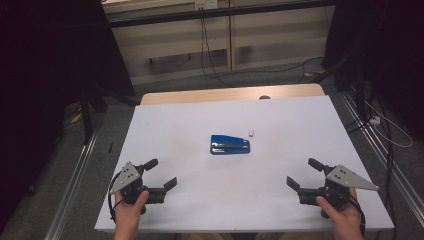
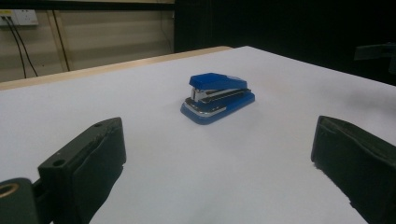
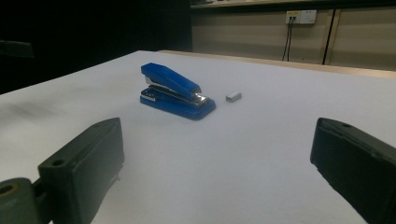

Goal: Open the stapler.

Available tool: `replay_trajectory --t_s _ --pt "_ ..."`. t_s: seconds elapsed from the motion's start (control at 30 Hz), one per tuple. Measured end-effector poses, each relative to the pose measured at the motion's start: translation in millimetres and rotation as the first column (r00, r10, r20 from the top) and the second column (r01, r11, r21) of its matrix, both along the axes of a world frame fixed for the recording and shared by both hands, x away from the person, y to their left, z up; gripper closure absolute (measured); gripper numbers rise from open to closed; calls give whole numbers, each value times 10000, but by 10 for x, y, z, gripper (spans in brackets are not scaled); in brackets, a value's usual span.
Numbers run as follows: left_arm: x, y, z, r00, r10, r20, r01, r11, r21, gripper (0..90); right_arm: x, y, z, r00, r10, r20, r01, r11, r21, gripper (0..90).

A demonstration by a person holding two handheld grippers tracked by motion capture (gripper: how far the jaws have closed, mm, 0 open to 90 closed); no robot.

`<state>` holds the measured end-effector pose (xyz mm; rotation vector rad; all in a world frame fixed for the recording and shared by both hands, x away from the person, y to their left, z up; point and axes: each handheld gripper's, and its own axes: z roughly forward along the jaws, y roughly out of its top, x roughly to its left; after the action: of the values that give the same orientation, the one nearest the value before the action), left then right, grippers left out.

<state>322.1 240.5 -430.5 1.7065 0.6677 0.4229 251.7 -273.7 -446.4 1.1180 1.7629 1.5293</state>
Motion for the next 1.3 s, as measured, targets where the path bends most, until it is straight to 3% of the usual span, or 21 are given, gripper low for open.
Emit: replay_trajectory --t_s 0.53,0.83,0.93,1.03,1.3 --pt "70 -53 25 9999 -108 59 108 9999 -100 33 37 29 8 10000 16 -40 -18 9988 -480 30" --pt "136 -135 45 9999 -107 27 108 9993 -371 33 123 56 40 10000 -16 3 16 9989 -473 33" --pt "175 -177 62 9998 -170 120 172 9997 -179 33 165 61 48 9999 -124 -78 120 9988 -485 35" --pt "200 -213 76 9998 -150 104 154 9992 -368 33 194 73 54 9998 -138 -141 130 9982 -584 37" --pt "245 -313 100 9990 -431 116 433 9989 -205 33 268 130 84 9998 -83 -163 73 9983 -575 38"
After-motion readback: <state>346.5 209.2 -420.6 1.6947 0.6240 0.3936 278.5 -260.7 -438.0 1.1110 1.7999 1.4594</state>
